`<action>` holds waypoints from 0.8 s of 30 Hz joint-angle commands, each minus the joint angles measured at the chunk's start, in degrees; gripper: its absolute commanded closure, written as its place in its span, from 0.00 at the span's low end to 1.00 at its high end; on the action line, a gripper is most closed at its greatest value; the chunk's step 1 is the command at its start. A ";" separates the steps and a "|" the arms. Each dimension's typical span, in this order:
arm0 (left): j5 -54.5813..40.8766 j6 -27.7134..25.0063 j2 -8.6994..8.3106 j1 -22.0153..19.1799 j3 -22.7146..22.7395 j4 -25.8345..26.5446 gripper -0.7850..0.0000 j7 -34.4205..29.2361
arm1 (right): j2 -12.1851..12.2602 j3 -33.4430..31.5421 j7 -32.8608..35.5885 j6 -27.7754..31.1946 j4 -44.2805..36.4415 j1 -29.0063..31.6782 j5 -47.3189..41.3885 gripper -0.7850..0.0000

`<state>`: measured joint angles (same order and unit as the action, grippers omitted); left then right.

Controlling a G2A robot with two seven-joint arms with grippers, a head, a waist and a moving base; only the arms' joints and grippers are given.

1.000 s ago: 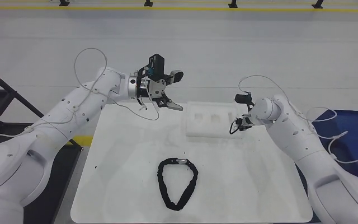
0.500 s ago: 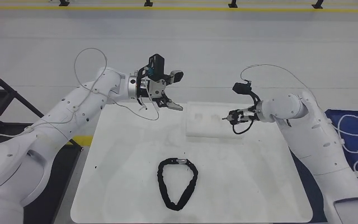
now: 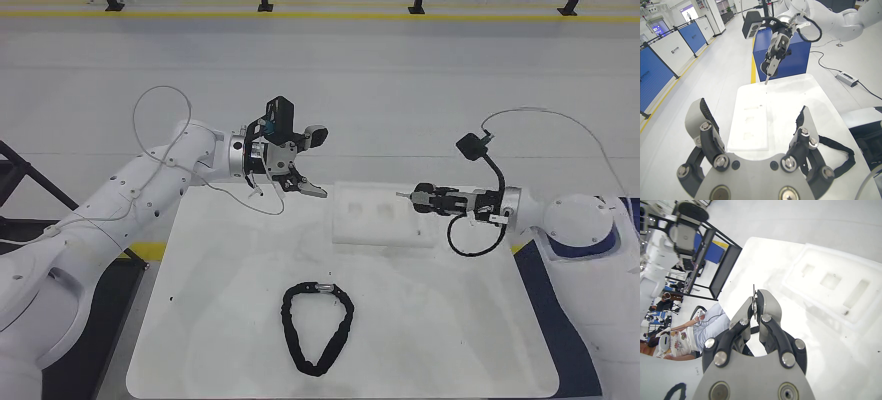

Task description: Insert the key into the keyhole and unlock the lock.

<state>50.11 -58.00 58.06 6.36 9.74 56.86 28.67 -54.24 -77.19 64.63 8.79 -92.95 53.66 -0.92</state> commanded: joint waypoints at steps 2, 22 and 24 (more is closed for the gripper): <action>0.00 0.00 0.00 0.00 0.00 0.00 0.00 0.00 | 0.41 -3.41 -0.84 3.06 -1.47 2.91 -3.97 1.00; 0.00 0.00 0.00 0.00 0.00 0.00 0.00 0.00 | 1.67 -13.11 -4.73 8.51 -6.34 11.71 -9.83 1.00; 0.00 0.00 0.00 0.00 0.00 0.00 0.00 0.00 | 1.67 -13.11 -4.73 8.51 -6.34 11.71 -9.83 1.00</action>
<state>50.11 -58.00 58.06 6.36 9.74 56.86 28.67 -52.57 -90.30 59.90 17.30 -99.29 65.37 -10.75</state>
